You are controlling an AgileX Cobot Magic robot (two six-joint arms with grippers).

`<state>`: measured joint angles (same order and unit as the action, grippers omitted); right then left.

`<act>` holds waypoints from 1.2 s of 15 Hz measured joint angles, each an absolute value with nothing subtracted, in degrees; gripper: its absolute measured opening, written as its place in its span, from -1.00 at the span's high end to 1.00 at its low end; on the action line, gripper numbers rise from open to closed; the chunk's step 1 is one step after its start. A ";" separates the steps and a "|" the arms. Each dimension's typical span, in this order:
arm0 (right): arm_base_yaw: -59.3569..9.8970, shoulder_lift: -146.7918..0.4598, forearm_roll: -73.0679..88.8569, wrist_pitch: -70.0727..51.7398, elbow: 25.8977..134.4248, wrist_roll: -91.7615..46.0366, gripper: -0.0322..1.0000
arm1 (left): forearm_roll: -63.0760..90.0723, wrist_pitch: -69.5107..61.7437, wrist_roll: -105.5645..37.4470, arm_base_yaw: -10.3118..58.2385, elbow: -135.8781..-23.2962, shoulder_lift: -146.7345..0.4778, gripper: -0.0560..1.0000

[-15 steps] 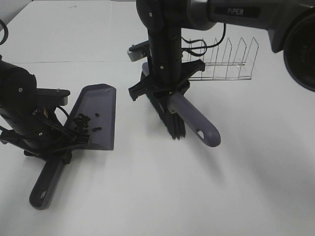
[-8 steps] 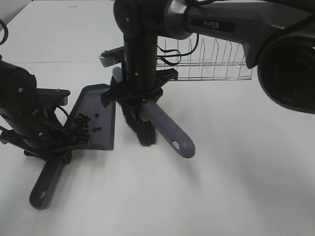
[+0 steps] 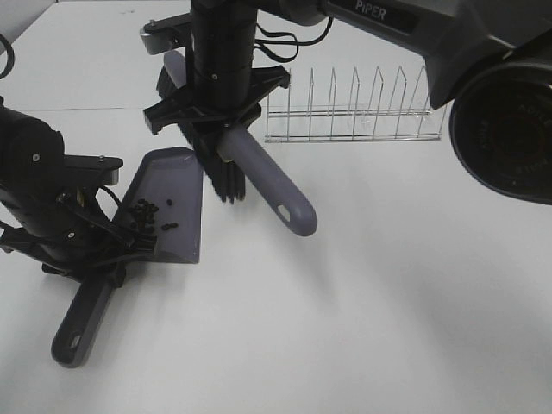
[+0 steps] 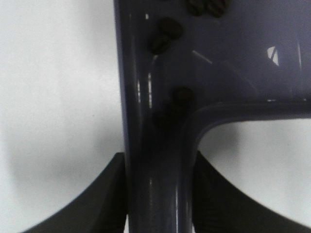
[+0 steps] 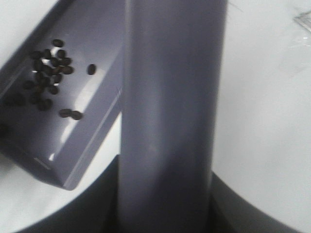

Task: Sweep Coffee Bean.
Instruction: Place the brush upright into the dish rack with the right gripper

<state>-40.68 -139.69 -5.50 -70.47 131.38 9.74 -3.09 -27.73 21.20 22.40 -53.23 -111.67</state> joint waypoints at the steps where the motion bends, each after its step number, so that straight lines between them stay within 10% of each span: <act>1: -40.05 -139.46 -6.70 -70.42 130.12 9.74 0.36 | -3.09 -27.73 21.20 22.40 -53.23 -111.67 0.23; 18: -38.56 -143.58 6.30 -69.27 122.73 14.67 0.36 | -3.32 -27.10 20.11 22.40 -53.23 -111.78 0.23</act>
